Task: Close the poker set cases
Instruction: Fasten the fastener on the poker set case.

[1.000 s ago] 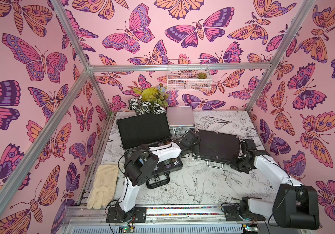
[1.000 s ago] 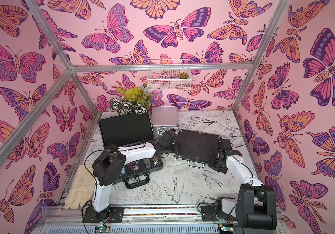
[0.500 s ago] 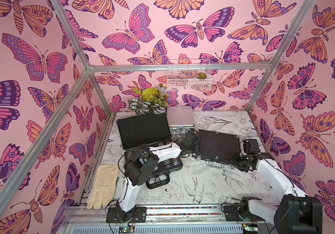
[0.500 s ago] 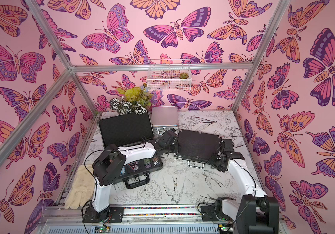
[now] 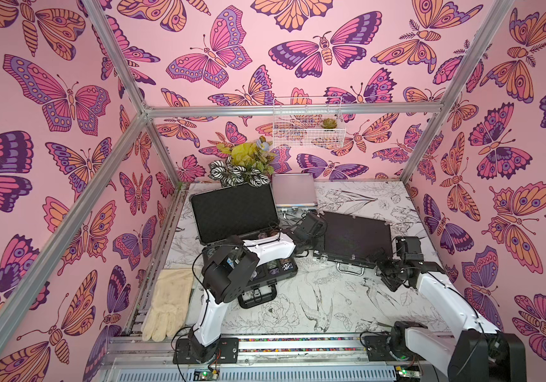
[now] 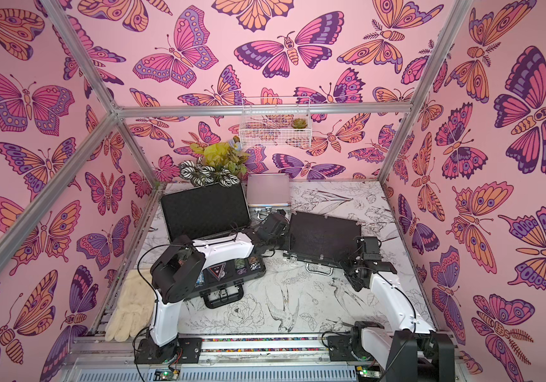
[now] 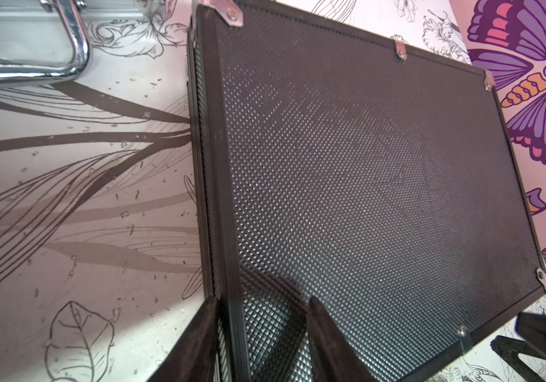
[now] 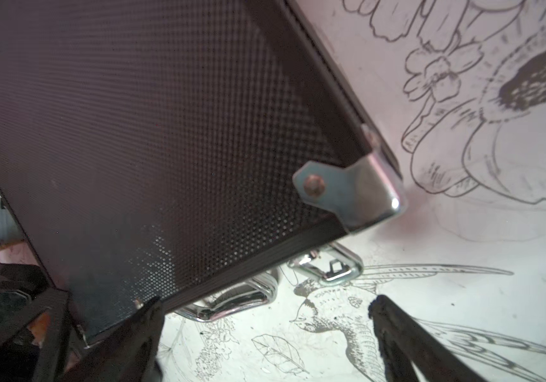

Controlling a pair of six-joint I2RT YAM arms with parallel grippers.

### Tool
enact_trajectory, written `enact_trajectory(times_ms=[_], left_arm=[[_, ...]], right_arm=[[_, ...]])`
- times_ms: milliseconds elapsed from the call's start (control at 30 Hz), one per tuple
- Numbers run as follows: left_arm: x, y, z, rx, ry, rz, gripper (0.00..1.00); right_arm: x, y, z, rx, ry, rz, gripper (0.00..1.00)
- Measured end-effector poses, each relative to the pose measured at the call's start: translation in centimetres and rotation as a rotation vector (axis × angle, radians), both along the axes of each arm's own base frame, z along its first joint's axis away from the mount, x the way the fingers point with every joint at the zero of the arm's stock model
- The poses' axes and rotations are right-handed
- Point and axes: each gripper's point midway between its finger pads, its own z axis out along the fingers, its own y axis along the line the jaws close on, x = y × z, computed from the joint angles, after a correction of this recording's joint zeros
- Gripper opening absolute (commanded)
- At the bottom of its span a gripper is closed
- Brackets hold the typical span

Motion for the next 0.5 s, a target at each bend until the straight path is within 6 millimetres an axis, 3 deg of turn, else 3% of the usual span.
enact_trajectory(times_ms=[267,500], left_arm=[[0.1,0.1,0.0,-0.002,-0.001,0.002,0.43],[0.1,0.1,0.0,-0.002,-0.001,0.003,0.43]], right_arm=[[0.9,-0.4,1.2,0.032,-0.055,-0.106,0.99],[1.0,-0.5,0.1,0.052,-0.021,-0.148,0.99]])
